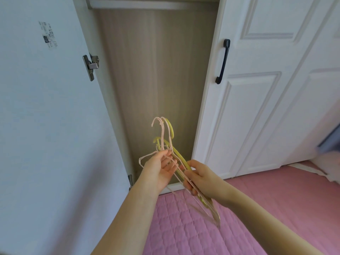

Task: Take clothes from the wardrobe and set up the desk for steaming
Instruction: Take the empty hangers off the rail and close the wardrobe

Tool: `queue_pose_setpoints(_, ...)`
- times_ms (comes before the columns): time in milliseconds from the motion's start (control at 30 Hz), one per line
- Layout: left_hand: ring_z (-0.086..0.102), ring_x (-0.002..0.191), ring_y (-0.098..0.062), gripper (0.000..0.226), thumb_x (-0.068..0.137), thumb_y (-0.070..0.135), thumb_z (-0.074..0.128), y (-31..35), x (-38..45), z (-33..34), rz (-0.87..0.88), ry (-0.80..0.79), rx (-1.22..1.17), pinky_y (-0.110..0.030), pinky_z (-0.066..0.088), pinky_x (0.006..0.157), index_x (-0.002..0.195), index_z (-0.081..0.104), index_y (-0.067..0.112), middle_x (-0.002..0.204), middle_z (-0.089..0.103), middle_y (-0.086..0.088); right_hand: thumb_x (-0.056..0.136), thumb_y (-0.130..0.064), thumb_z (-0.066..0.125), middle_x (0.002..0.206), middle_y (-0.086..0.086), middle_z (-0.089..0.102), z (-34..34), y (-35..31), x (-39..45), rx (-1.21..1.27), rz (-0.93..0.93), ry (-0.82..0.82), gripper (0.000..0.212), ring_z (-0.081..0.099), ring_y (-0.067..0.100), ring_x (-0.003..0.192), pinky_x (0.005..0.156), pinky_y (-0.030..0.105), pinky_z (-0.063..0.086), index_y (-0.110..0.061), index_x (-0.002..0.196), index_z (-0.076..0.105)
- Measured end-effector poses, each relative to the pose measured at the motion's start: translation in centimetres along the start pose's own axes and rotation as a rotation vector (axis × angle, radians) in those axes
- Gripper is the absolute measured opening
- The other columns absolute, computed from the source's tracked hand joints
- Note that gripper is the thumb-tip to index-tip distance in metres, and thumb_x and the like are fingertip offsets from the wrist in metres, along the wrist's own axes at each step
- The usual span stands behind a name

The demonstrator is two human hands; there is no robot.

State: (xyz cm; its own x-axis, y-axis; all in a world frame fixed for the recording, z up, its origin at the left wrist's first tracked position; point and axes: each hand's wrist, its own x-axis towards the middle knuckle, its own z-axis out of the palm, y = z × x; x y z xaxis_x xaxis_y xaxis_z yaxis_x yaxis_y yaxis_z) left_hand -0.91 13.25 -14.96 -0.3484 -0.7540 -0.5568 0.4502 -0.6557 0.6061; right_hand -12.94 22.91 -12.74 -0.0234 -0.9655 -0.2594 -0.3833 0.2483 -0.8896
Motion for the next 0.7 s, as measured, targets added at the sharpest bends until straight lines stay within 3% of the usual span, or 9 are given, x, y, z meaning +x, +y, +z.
queue_pose_setpoints(233, 0.058, 0.091, -0.024, 0.010, 0.090, 0.013, 0.063, 0.1, -1.4, -2.4, -0.025, 0.007, 0.040, -0.036, 0.051, 0.088, 0.090, 0.067, 0.005, 0.082, 0.062, -0.011, 0.102, -0.017, 0.037, 0.065, 0.001, 0.060, 1.4, -0.1, -1.3, 0.053, 0.049, -0.042, 0.021, 0.050, 0.012, 0.055, 0.059, 0.026, 0.045, -0.003, 0.108, 0.051)
queue_pose_setpoints(433, 0.062, 0.086, -0.024, 0.013, 0.084, 0.018, 0.072, -0.2, -3.5, -5.1, -0.056, -0.028, 0.208, -0.033, 0.055, 0.071, 0.091, 0.070, 0.007, 0.088, 0.063, -0.011, 0.097, -0.013, 0.039, 0.071, 0.002, 0.064, 4.3, -1.5, -3.0, 0.028, 0.193, -0.102, 0.016, 0.061, 0.012, 0.061, 0.063, 0.023, 0.052, -0.008, 0.098, 0.055)
queue_pose_setpoints(567, 0.068, 0.073, -0.021, 0.024, 0.082, 0.018, 0.075, -0.4, -5.8, -6.9, 0.053, -0.091, 0.413, -0.031, 0.058, 0.070, 0.102, 0.068, 0.006, 0.079, 0.067, -0.008, 0.096, -0.028, 0.044, 0.075, 0.005, 0.068, 7.2, -2.0, -4.5, 0.001, 0.266, -0.073, 0.025, 0.062, 0.017, 0.065, 0.072, 0.032, 0.054, -0.009, 0.095, 0.060)
queue_pose_setpoints(700, 0.069, 0.060, -0.018, 0.016, 0.087, 0.012, 0.069, -0.5, -8.7, -8.4, 0.112, -0.142, 0.521, -0.025, 0.058, 0.057, 0.099, 0.067, 0.002, 0.075, 0.071, -0.010, 0.099, -0.038, 0.043, 0.078, 0.006, 0.069, 10.6, -2.4, -6.9, -0.013, 0.268, 0.019, 0.029, 0.063, 0.018, 0.063, 0.065, 0.029, 0.056, -0.013, 0.109, 0.055)
